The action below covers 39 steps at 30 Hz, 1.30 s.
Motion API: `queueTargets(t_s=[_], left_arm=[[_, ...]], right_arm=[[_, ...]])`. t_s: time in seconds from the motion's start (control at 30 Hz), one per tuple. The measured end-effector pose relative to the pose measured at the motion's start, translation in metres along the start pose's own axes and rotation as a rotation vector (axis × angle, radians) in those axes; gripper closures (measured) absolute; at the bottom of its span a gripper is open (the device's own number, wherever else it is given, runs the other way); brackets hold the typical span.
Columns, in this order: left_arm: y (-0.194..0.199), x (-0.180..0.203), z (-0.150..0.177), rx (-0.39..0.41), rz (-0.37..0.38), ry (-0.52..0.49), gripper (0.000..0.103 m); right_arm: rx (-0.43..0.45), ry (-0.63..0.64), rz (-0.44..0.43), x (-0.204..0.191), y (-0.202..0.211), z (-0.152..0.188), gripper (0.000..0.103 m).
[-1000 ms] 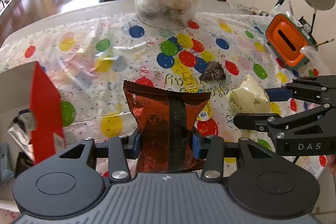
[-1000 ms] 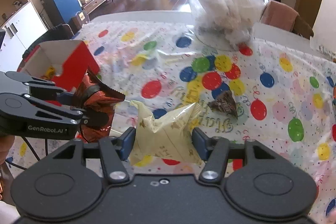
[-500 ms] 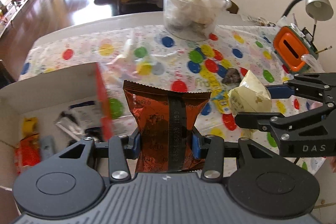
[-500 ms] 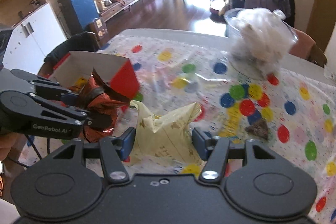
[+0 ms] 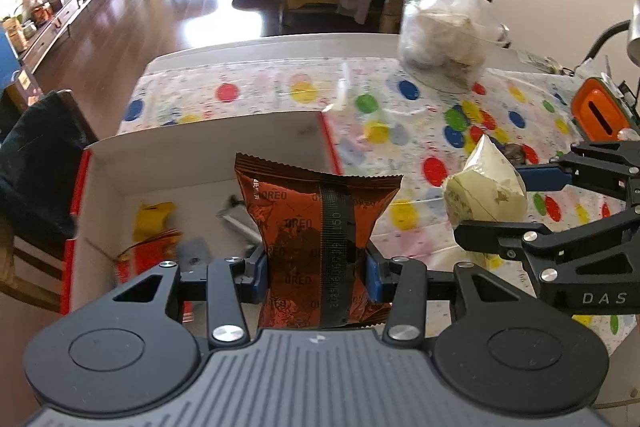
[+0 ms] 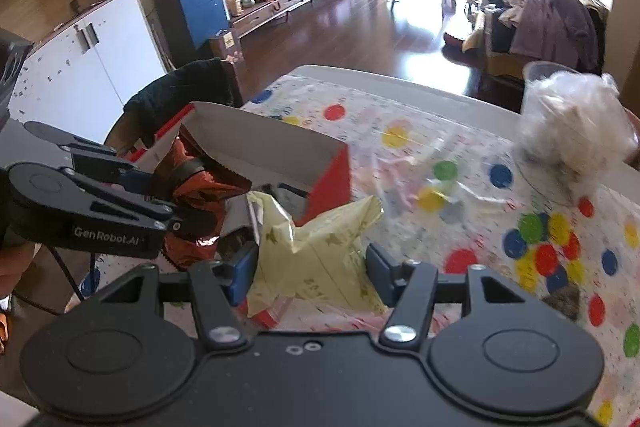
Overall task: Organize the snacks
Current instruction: 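Carry the brown bag and cream wrapper over the cardboard box with both tools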
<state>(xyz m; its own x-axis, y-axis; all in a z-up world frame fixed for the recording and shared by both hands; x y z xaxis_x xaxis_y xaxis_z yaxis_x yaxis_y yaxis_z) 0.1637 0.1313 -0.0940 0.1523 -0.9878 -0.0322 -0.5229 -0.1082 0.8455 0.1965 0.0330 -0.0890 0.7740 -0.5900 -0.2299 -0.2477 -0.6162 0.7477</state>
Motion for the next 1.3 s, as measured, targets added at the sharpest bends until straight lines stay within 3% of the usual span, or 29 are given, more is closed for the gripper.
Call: queueTargets(t_s=[0.57,0.8,1.3], left_arm=[[-0.022,-0.096,0.003,-0.038,-0.103,0.04,0.059],[-0.049,-0.135,0.0,-0.099,-0.151,0.064,0.059],[-0.108,-0.143,0.002,-0.227,-0.184,-0.022,0.059]], right_arm=[[-0.047,0.065,-0.02,-0.055,-0.076,-0.043,0.045],[-0.091,0.052,-0.015,-0.06,-0.113,-0.053,0.045],[-0.231,0.074,0.036,-0.051,-0.184,-0.04,0.045]])
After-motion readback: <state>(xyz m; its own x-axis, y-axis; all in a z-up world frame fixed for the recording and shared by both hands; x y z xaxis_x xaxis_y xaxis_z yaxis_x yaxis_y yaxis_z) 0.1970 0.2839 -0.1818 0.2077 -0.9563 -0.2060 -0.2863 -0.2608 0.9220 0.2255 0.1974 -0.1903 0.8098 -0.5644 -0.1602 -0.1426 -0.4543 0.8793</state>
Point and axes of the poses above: each gripper's, at about its wrist camera, not at the fingertips, and y roughly against the way its jaws point, x to its right, z to its underside, the point moved 10 cm from there along -y, roughly the way its jaws point, and after that the axes turned 7 degrees about -z, right-handed, at the moved point
